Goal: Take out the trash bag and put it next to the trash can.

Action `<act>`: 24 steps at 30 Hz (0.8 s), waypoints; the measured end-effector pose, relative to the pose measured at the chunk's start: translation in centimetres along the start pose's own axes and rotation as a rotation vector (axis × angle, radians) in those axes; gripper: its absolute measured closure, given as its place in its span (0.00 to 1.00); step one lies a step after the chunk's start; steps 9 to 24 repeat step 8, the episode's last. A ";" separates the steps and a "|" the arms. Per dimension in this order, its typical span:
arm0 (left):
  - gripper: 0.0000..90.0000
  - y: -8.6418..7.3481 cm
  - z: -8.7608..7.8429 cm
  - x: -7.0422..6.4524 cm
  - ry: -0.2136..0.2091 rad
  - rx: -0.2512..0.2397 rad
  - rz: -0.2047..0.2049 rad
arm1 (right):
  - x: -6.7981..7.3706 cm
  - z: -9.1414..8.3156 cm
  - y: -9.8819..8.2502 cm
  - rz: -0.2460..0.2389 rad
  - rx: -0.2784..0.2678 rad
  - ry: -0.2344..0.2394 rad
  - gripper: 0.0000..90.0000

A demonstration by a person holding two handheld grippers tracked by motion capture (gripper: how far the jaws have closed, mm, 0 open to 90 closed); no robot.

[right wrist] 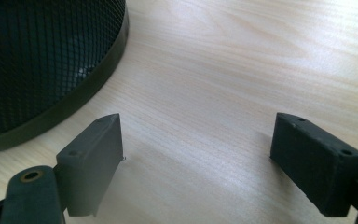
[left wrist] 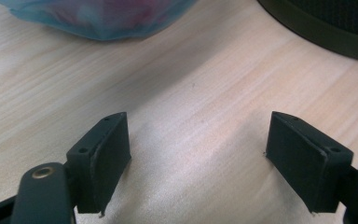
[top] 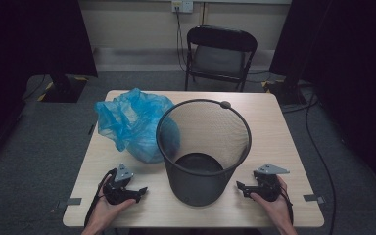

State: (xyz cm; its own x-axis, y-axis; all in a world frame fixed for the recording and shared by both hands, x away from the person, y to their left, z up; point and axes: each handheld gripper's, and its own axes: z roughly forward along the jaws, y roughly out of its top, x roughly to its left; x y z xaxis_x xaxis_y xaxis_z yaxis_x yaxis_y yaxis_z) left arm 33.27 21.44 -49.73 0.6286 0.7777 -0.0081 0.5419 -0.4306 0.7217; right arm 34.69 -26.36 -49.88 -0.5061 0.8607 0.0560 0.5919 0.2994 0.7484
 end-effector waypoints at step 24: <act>0.16 -0.1 0.4 -0.1 0.018 -0.023 -0.015 | 0.5 0.1 0.0 -0.030 0.016 -0.049 0.18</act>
